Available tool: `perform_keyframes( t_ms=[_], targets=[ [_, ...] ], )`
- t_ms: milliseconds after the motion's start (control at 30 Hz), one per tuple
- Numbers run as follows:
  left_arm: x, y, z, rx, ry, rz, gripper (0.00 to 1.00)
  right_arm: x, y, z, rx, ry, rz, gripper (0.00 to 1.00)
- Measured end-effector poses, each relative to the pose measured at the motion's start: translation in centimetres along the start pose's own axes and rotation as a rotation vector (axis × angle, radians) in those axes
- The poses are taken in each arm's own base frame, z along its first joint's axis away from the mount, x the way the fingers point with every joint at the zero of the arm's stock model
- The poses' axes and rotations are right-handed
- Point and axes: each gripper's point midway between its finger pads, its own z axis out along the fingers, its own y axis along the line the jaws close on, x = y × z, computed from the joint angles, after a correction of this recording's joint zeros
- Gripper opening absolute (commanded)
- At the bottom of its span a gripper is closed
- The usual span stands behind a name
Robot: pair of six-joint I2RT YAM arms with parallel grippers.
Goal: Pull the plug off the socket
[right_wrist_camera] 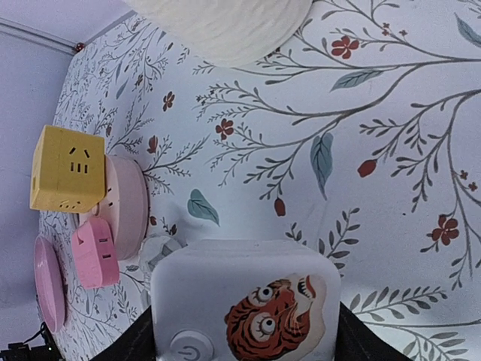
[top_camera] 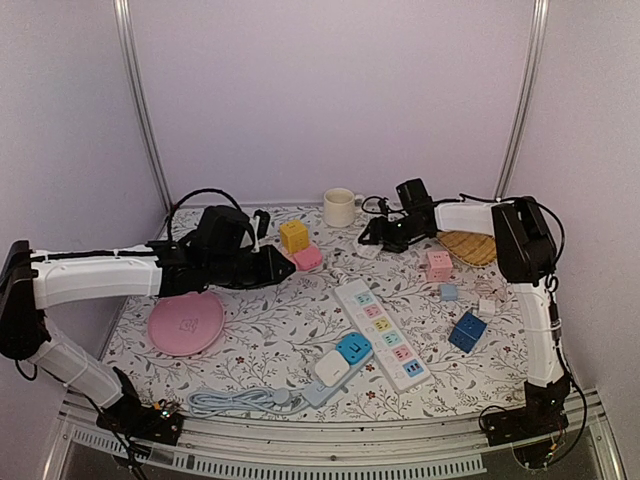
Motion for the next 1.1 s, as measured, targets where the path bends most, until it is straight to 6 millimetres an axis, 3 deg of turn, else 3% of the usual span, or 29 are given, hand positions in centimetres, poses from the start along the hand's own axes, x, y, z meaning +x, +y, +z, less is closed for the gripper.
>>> perform_keyframes(
  t_ms=[167, 333, 733, 867, 1100],
  targets=[
    [0.4, 0.4, 0.1, -0.007, 0.007, 0.003, 0.22, -0.4, -2.2, -0.5, 0.04, -0.016, 0.028, 0.9],
    [1.1, 1.0, 0.2, -0.019, 0.022, 0.003, 0.24, -0.8, -3.6, -1.4, 0.093, -0.033, 0.031, 0.92],
    [2.0, 0.4, 0.4, -0.005, 0.039, 0.033, 0.33, -3.4, -0.7, -8.2, 0.178, -0.158, -0.067, 0.94],
    [4.2, 0.0, 0.9, 0.003, 0.088, 0.07, 0.39, -1.4, 0.7, -10.2, 0.191, -0.157, -0.097, 0.95],
    [9.5, -1.1, 1.5, 0.055, 0.229, 0.157, 0.56, 4.9, 5.0, -12.5, 0.156, -0.125, -0.179, 0.94]
  ],
)
